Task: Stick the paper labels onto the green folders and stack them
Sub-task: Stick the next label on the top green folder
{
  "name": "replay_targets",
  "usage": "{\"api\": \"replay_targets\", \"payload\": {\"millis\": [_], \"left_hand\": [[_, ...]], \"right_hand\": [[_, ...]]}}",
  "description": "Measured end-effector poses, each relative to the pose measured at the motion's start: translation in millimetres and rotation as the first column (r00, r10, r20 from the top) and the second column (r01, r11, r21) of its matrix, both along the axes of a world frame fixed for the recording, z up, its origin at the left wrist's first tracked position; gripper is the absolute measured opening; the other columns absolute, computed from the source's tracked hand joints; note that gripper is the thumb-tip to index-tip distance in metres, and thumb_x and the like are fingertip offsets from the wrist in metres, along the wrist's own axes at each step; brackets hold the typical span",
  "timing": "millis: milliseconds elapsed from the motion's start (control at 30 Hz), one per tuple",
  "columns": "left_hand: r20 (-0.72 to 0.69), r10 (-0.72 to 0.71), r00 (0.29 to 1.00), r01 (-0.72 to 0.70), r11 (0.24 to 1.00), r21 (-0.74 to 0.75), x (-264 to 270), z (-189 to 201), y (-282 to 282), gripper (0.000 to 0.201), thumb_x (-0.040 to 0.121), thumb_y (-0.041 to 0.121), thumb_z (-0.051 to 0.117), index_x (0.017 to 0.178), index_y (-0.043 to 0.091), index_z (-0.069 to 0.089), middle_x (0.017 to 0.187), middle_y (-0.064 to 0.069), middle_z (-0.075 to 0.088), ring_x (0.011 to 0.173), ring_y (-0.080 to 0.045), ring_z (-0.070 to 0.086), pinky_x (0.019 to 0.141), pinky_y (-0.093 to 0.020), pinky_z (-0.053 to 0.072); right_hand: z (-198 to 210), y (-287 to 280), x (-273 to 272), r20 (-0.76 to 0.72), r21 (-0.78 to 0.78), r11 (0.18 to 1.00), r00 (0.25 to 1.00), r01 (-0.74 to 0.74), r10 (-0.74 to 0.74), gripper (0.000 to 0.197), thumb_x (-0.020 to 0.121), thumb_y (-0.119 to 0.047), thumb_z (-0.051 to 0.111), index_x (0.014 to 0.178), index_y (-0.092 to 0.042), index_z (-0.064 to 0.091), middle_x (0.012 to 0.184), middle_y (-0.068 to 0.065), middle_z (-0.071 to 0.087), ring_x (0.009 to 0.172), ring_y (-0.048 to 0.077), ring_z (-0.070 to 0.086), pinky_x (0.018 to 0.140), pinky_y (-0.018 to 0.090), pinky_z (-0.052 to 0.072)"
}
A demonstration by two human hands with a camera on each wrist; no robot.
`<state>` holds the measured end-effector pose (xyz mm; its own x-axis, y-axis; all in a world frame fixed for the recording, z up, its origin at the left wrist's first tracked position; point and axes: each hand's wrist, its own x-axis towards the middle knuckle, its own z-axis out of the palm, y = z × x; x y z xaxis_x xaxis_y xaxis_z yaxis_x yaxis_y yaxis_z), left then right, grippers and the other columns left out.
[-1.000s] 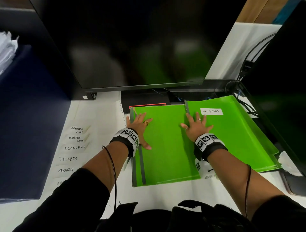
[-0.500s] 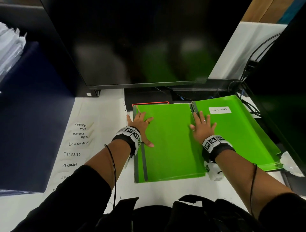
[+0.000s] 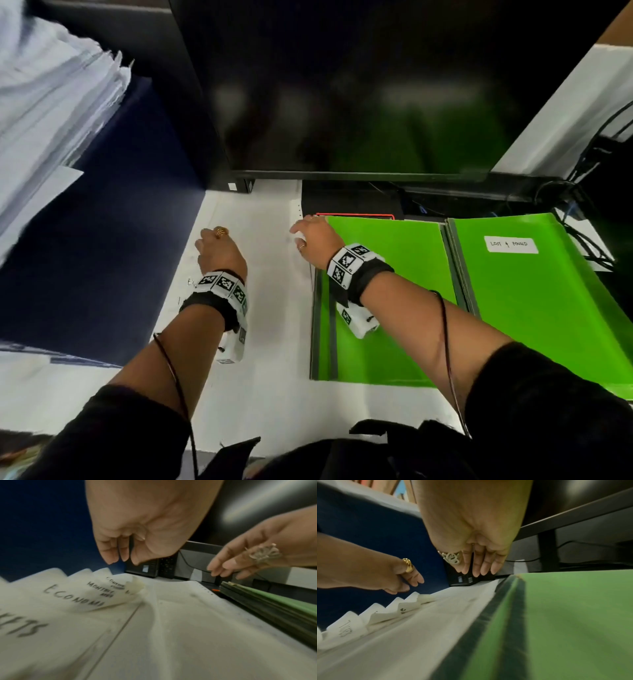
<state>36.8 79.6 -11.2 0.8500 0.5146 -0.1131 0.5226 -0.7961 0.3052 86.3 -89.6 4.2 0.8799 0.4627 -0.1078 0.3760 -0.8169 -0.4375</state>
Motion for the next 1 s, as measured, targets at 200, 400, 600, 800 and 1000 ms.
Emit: {"api": "replay_targets", "payload": {"millis": [200, 400, 600, 800, 1000], "left_hand": [[-0.267, 0.047, 0.963, -0.039, 0.999, 0.036, -10.9, -21.2, 1.4, 0.038, 0.092, 0.009, 0.042, 0.129, 0.003, 0.045, 0.134, -0.014, 0.039, 0.125, -0.029, 0.042, 0.101, -0.04, 0.04], [-0.29, 0.001, 0.957, 0.04, 0.99, 0.133, -7.4, -22.4, 7.3, 0.035, 0.092, 0.009, 0.039, 0.125, 0.011, 0.051, 0.127, -0.009, 0.054, 0.121, -0.025, 0.05, 0.1, -0.038, 0.036], [-0.239, -0.035, 0.97, 0.077, 0.983, 0.166, -6.8, -22.5, 17.2, 0.03, 0.086, 0.006, 0.043, 0.107, 0.016, 0.061, 0.108, -0.004, 0.065, 0.103, -0.023, 0.06, 0.092, -0.032, 0.037], [-0.225, -0.099, 0.969, 0.147, 0.968, 0.205, -13.7, -25.0, 22.0, 0.03, 0.083, 0.006, 0.043, 0.102, 0.018, 0.062, 0.102, -0.001, 0.066, 0.096, -0.022, 0.062, 0.091, -0.032, 0.036], [-0.206, -0.087, 0.975, 0.129, 0.971, 0.201, -12.4, -22.4, 21.9, 0.027, 0.08, 0.006, 0.042, 0.094, 0.018, 0.062, 0.094, 0.0, 0.067, 0.088, -0.021, 0.062, 0.098, -0.036, 0.029]], "right_hand": [[-9.1, 73.3, 11.4, -0.174, -0.111, 0.961, 0.957, -0.253, 0.232, 0.036, 0.084, -0.005, 0.055, 0.12, -0.009, 0.062, 0.135, 0.01, 0.047, 0.122, 0.027, 0.048, 0.101, 0.037, 0.043], [-19.8, 96.1, 14.1, -0.105, -0.238, 0.883, 0.914, -0.405, 0.391, 0.032, 0.086, -0.006, 0.053, 0.115, -0.012, 0.065, 0.146, 0.004, 0.038, 0.128, 0.024, 0.043, 0.102, 0.037, 0.04], [-22.9, 121.1, 27.4, -0.291, -0.039, 0.983, 0.939, 0.177, -0.181, 0.041, 0.095, -0.033, 0.048, 0.105, 0.002, 0.064, 0.111, 0.019, 0.065, 0.099, 0.033, 0.063, 0.081, 0.034, 0.051], [-25.9, 135.6, 36.9, -0.473, -0.083, 0.982, 0.861, 0.168, -0.187, 0.048, 0.087, -0.046, 0.056, 0.109, -0.004, 0.061, 0.117, 0.014, 0.063, 0.105, 0.029, 0.06, 0.086, 0.033, 0.047], [-24.4, 139.5, 39.9, -0.475, -0.114, 0.981, 0.859, 0.156, -0.192, 0.02, 0.085, -0.023, 0.059, 0.074, -0.007, 0.056, 0.109, 0.011, 0.066, 0.089, 0.028, 0.06, 0.073, 0.027, 0.044]]}}
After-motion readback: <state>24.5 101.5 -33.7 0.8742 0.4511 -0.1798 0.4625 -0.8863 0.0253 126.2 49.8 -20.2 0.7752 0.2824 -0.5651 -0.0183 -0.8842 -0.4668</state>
